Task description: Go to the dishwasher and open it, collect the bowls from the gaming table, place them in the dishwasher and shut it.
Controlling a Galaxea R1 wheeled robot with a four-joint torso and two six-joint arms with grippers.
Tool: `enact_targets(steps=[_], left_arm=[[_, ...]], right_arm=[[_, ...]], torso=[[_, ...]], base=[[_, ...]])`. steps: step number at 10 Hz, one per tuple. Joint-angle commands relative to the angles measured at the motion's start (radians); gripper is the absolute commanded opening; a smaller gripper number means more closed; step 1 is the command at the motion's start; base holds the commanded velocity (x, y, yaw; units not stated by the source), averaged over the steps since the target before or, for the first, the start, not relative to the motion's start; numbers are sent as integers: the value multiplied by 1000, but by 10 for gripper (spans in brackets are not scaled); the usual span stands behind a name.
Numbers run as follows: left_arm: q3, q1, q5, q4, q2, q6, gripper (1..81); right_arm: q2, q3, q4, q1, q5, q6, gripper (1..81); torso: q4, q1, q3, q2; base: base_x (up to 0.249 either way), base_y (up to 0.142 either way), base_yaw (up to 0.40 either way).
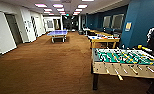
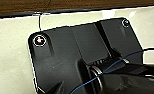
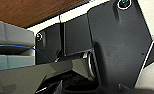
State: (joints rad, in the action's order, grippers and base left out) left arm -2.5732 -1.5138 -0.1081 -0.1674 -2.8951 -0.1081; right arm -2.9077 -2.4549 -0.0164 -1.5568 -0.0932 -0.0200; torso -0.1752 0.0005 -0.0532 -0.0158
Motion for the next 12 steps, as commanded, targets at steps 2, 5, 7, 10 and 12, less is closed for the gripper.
enact_targets(steps=[2,5,7,10,12], left_arm=[[2,42,47,0,11,-1,811],[2,42,47,0,13,-2,811],[2,42,47,0,11,-2,811],[2,42,48,0,11,-4,811],[2,40,47,0,11,-2,811]], right_arm=[[-1,7,-10,40,53,-1,811],[-4,2,-11,39,53,0,811],[-6,1,-13,39,53,0,811],[-11,-5,-14,37,53,0,811],[-12,-7,-17,37,53,0,811]], torso=[[0,0,0,0],[0,0,0,0],[0,0,0,0],[0,0,0,0],[0,0,0,0]], base=[[0,0,0],[0,0,0],[0,0,0],[0,0,0],[0,0,0]])
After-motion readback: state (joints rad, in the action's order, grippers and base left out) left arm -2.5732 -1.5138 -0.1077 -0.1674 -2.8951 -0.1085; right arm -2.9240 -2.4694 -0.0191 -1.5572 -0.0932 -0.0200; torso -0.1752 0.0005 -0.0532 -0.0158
